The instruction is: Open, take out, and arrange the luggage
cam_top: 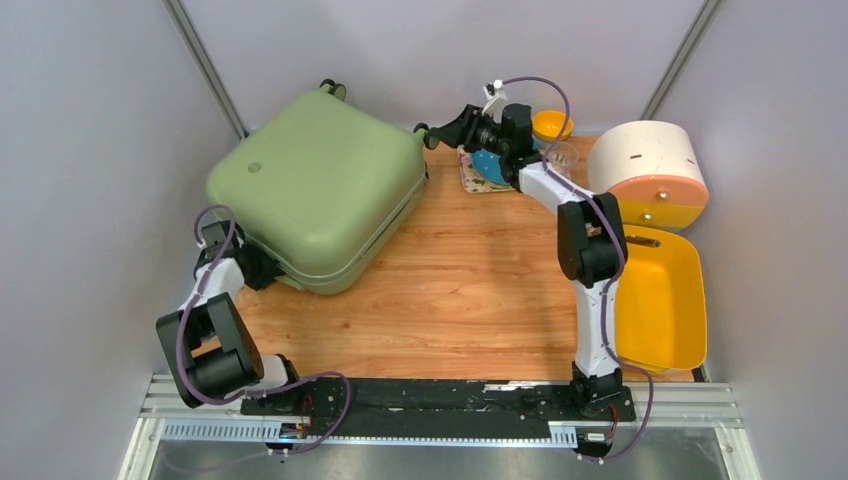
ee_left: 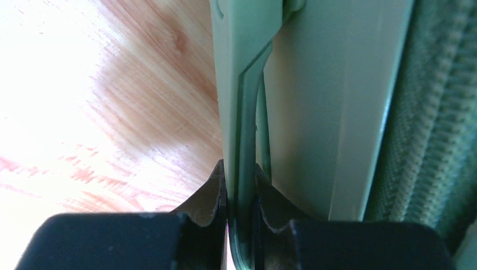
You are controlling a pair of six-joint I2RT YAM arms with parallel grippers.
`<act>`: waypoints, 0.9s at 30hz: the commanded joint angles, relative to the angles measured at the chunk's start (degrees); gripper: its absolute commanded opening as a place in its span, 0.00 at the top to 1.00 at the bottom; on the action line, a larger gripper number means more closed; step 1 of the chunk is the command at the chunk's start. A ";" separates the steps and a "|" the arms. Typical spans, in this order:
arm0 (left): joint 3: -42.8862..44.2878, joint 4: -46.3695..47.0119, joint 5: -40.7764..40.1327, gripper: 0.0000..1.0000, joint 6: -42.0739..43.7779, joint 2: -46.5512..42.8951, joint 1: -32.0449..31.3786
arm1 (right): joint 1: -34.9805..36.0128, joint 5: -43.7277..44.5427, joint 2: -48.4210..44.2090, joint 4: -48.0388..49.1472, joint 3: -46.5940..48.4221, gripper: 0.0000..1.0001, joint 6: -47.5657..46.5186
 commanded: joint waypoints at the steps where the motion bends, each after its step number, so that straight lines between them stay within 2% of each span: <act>1: -4.86 -14.43 -5.67 1.00 21.23 -1.42 0.68 | -2.00 -5.34 -9.57 -1.63 -6.28 0.43 -3.00; 7: -1.53 -13.90 -7.87 1.00 37.92 -1.78 3.23 | -4.90 -11.49 -21.86 -4.61 -19.20 0.35 -10.73; 8: 0.65 -13.81 -7.86 1.00 39.51 -1.17 4.28 | -5.08 -12.20 -23.38 -5.23 -23.57 0.35 -14.57; 12: 6.82 -13.46 -4.27 1.00 47.86 4.44 5.52 | -5.52 -14.75 -29.97 -9.01 -33.27 0.33 -26.19; 15: 10.86 -13.29 -0.66 1.00 50.68 8.31 5.52 | -5.00 -15.90 -32.79 -4.73 -41.88 0.35 -31.29; 18: 14.73 -14.16 2.51 1.00 52.96 12.18 3.86 | -3.51 -16.77 -33.32 2.56 -48.11 0.40 -34.20; 20: 17.45 -14.25 1.72 1.00 54.02 14.03 1.58 | -1.93 -16.86 -33.32 11.78 -51.64 0.45 -34.99; 24: 22.73 -15.04 2.25 1.00 52.10 18.42 1.04 | 0.54 -16.78 -32.80 24.62 -57.97 0.51 -37.72; 27: 26.42 -16.71 1.81 1.00 50.78 20.98 1.04 | 2.73 -13.80 -30.69 40.05 -63.68 0.57 -38.51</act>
